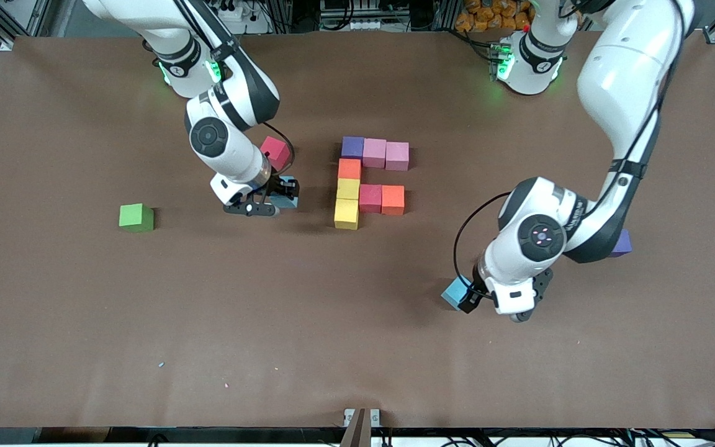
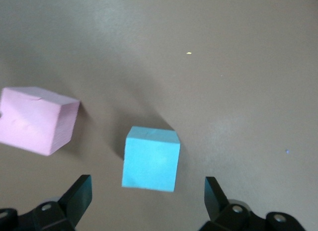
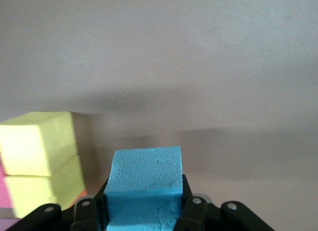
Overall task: Arrange 11 blocks into digit 3
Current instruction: 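Carry the cyan cube with the right gripper while the left gripper reaches cyan, then grasp the second cyan cube with the left gripper while the right gripper lowers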
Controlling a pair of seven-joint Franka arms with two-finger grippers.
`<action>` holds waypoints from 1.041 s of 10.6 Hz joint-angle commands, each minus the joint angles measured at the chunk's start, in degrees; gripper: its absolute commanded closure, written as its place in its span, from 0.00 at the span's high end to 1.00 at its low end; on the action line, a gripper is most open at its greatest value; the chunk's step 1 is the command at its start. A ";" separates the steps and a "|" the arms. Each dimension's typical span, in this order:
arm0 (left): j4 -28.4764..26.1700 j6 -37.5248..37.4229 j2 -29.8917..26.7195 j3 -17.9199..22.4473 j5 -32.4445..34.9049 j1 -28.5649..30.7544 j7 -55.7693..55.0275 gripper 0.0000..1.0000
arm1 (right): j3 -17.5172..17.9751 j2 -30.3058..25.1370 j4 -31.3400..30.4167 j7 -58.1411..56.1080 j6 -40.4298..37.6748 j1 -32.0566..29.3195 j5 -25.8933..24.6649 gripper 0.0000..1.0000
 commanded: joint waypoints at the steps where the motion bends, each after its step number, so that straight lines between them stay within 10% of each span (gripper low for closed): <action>1: 4.96 -0.08 3.82 4.85 0.64 -5.34 1.52 1.00 | -0.23 4.54 8.83 -0.26 -3.91 0.22 -0.85 0.20; 11: 3.29 1.49 5.68 4.94 -2.26 -4.38 1.96 1.00 | -1.89 21.86 36.09 9.49 -9.19 4.69 -5.59 0.20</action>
